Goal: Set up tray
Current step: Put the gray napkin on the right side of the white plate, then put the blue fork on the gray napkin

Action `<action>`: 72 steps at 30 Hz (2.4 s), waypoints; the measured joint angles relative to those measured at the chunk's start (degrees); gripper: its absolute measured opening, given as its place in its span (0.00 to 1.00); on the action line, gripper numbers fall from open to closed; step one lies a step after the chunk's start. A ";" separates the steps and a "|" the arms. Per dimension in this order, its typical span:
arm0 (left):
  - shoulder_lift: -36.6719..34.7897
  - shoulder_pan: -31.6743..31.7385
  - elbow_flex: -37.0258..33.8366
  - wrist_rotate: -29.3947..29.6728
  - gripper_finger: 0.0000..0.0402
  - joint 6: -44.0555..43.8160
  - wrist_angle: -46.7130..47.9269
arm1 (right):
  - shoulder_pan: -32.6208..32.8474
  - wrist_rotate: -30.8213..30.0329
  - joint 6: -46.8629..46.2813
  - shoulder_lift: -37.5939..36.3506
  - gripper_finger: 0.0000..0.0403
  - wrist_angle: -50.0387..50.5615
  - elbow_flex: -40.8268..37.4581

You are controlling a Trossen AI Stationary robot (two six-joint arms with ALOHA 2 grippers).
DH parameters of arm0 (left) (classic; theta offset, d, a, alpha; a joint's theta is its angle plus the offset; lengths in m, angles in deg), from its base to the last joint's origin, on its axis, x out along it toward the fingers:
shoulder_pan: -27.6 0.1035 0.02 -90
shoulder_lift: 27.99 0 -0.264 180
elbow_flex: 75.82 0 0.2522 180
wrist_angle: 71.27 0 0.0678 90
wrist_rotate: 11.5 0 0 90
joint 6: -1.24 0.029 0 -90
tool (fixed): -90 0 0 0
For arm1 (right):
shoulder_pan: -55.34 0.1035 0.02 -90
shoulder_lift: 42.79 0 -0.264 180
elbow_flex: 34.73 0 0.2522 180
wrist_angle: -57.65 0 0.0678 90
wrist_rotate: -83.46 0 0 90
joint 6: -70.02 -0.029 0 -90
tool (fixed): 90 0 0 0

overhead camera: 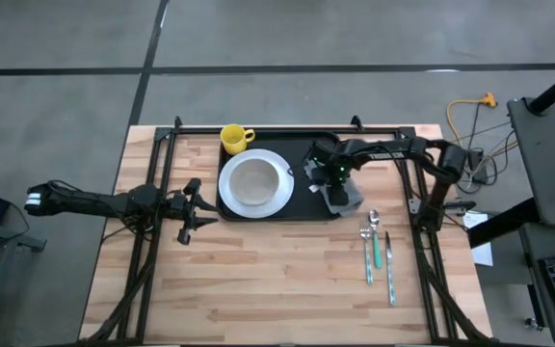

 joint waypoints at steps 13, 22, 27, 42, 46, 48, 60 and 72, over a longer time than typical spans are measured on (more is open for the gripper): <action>-0.02 0.00 -0.01 -0.01 0.27 -0.01 0.01 | -0.67 0.67 -9.80 5.49 0.33 -3.87 6.14; 0.00 0.01 -0.03 0.00 0.27 0.00 -0.01 | -1.03 0.41 -26.96 7.95 0.31 -6.05 6.95; 0.00 0.01 -0.03 0.00 0.27 -0.01 0.01 | -0.98 0.31 -29.74 8.67 0.30 -6.77 6.66; -0.02 0.01 -0.01 0.00 0.27 -0.01 0.01 | -0.96 0.12 -31.14 4.82 0.28 -8.12 6.14; -0.02 0.00 -0.01 -0.01 0.27 -0.01 0.00 | -0.96 0.15 -29.84 1.80 0.27 -5.55 6.27; -0.02 0.00 -0.01 -0.01 0.27 0.00 0.01 | -0.90 0.15 -29.33 -0.43 0.26 -3.32 6.22; 0.00 0.00 -0.03 0.00 0.27 0.01 0.01 | 0.81 1.22 -34.00 -20.65 0.25 4.39 0.58; 0.00 0.01 -0.01 0.00 0.27 0.00 0.01 | 8.82 -0.15 -72.52 -42.91 0.22 11.84 -13.03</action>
